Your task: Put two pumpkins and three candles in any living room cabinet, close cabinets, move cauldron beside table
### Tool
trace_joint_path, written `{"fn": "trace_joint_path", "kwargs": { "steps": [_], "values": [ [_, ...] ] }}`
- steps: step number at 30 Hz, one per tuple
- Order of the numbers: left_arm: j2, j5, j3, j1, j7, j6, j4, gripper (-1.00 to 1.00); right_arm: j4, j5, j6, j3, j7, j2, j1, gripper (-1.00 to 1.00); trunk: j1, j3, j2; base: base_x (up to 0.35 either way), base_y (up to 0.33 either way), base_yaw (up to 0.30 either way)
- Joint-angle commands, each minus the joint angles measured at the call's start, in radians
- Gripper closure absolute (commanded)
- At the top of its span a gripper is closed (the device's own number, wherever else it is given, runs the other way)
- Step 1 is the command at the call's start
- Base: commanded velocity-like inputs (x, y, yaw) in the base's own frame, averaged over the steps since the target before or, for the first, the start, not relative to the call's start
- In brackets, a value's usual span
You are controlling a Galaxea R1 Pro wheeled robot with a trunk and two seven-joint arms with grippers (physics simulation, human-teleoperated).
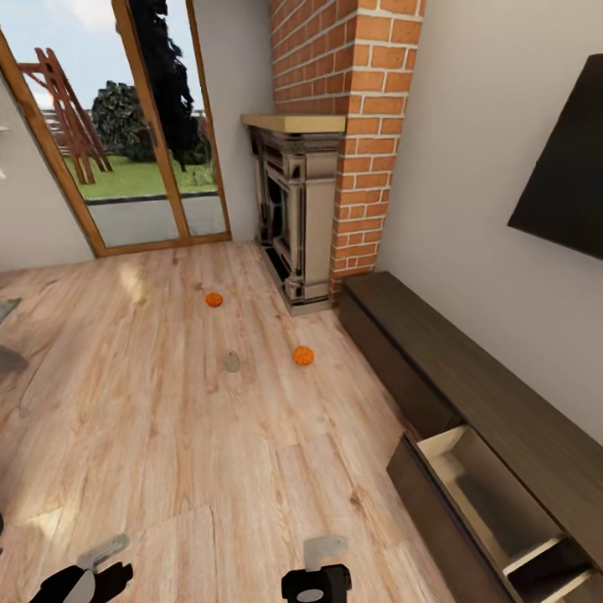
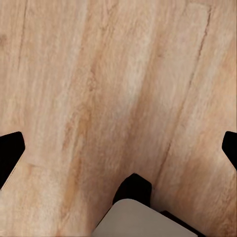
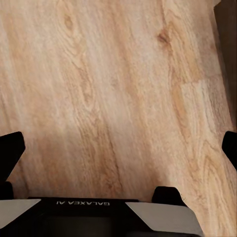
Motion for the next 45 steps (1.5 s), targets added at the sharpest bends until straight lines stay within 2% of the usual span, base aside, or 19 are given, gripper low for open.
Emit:
{"fn": "trace_joint_path", "kwargs": {
  "steps": [1, 7, 12, 17, 25, 27, 31, 38, 41, 42, 45],
  "values": [
    [0.0, -0.001, 0.0, 0.0, 0.0, 0.0, 0.001, -1.0, 0.0, 0.0, 0.0, 0.0, 0.0, 0.0, 0.0, -1.0, 0.0, 0.0, 0.0, 0.216, 0.248, 0.281],
    [-0.001, -0.004, -0.003, 0.0, 0.0, -0.001, 0.007, -1.0, 0.009, -0.001, 0.0, 0.0, 0.006, 0.0, 0.001, -1.0, 0.0, -0.003, 0.0, 0.101, 0.106, 0.281],
    [-0.002, -0.003, -0.032, 0.0, -0.001, -0.002, 0.008, -1.0, 0.032, 0.0, 0.0, 0.001, 0.009, 0.0, 0.001, -1.0, 0.0, -0.005, 0.0, 0.008, 0.009, 0.281],
    [-0.003, -0.002, -0.074, 0.0, -0.052, -0.002, 0.009, -1.0, 0.047, 0.004, -0.001, 0.0, 0.002, 0.0, 0.001, -1.0, 0.0, -0.009, 0.0, 0.001, 0.001, 0.279],
    [-0.003, -0.002, -0.084, -0.001, -0.075, -0.004, 0.009, -1.0, 0.09, 0.005, -0.003, 0.0, 0.011, 0.0, 0.001, -1.0, 0.0, -0.014, 0.0, 0.123, 0.063, 0.278],
    [-0.003, -0.002, -0.084, 0.0, -0.075, -0.004, 0.009, -1.0, 0.104, 0.005, -0.012, 0.0, 0.012, 0.0, 0.001, -1.0, 0.0, -0.015, 0.0, 0.11, 0.068, 0.279],
    [-0.003, -0.002, -0.085, 0.0, -0.075, -0.004, 0.009, -1.0, 0.122, 0.005, -0.087, 0.001, 0.013, 0.0, 0.001, -1.0, 0.0, -0.015, 0.0, 0.029, 0.018, 0.282],
    [-0.003, -0.003, -0.086, 0.0, -0.075, -0.004, 0.009, -1.0, 0.125, 0.006, -0.14, 0.004, 0.013, 0.0, 0.001, -1.0, 0.0, -0.008, 0.0, 0.011, 0.002, 0.188],
    [-0.004, -0.003, -0.086, -0.001, -0.075, -0.005, 0.012, -1.0, 0.131, 0.006, -0.188, 0.03, 0.013, 0.0, 0.001, -1.0, 0.0, -0.003, 0.0, 0.177, 0.0, 0.031],
    [-0.004, -0.003, -0.089, 0.0, -0.075, -0.014, 0.019, -1.0, 0.135, 0.006, -0.208, 0.052, 0.013, 0.0, 0.001, -1.0, 0.0, -0.002, 0.0, 0.26, 0.0, 0.014],
    [-0.008, -0.003, -0.12, -0.001, -0.075, -0.063, 0.047, -1.0, 0.147, 0.005, -0.245, 0.107, 0.012, 0.0, 0.001, -1.0, 0.0, 0.0, 0.0, 0.197, 0.0, 0.006]
  ]
}}
